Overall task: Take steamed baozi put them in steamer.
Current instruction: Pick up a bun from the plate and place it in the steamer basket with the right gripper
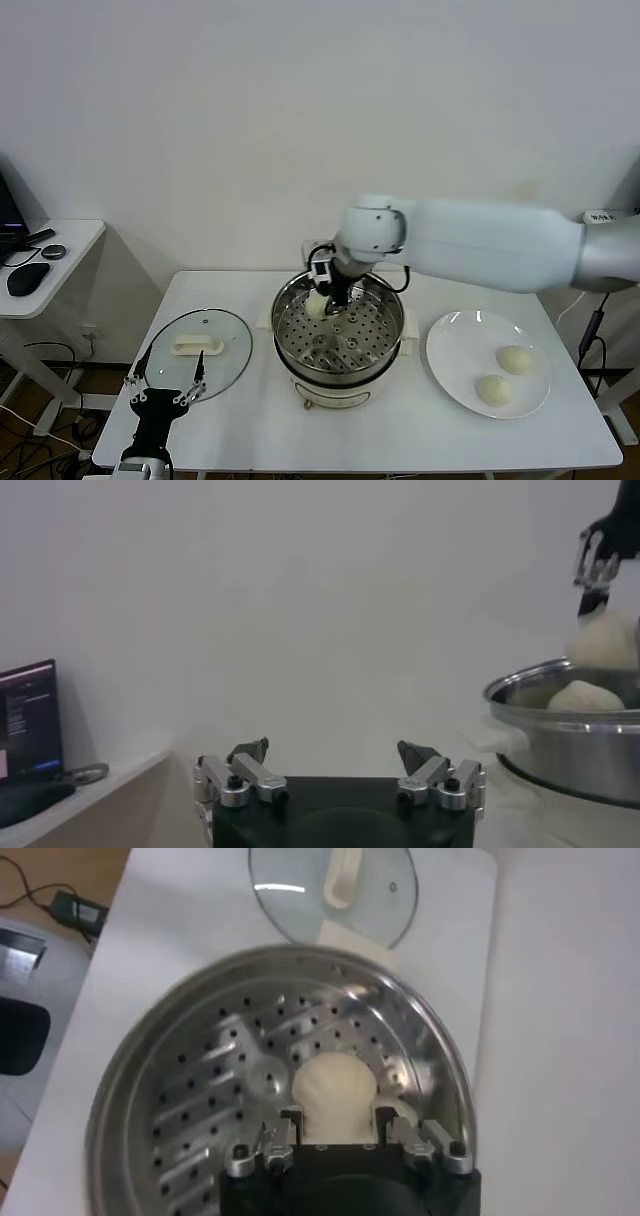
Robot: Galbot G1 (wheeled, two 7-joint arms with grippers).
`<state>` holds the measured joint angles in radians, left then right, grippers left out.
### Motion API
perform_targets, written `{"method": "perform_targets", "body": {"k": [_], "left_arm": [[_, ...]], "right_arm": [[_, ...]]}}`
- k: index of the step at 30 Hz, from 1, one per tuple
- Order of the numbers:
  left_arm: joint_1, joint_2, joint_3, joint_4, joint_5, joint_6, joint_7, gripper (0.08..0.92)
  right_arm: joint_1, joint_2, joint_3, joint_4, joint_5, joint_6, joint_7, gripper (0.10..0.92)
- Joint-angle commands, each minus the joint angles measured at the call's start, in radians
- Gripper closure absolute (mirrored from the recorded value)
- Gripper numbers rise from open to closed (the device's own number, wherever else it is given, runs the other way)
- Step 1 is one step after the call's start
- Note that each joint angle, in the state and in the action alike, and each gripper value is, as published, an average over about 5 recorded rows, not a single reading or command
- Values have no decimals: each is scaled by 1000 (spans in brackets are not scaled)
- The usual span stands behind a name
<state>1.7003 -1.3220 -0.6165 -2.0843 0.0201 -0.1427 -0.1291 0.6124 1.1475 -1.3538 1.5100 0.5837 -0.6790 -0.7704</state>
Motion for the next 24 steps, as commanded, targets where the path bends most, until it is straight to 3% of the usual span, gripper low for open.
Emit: {"method": "perform_targets", "body": {"k": [1,12,18,24], "left_arm": [[-2,-2,-3,4,1,-4,-2,177],[-4,-2,-6,0,3,-8,-4,177],[0,-3,-7,-4,6,-9,-4,177],[-3,1,-3,-7,8,-8,-3,177]], "right_arm": [[-111,151,1,-121,-6,-49,50,575],[-185,160,42,-179,-51,-47,63,555],[-136,125,62,-145,-44,-46,30,447],[25,-22,54,-22,-39,-17,-100,276]]}}
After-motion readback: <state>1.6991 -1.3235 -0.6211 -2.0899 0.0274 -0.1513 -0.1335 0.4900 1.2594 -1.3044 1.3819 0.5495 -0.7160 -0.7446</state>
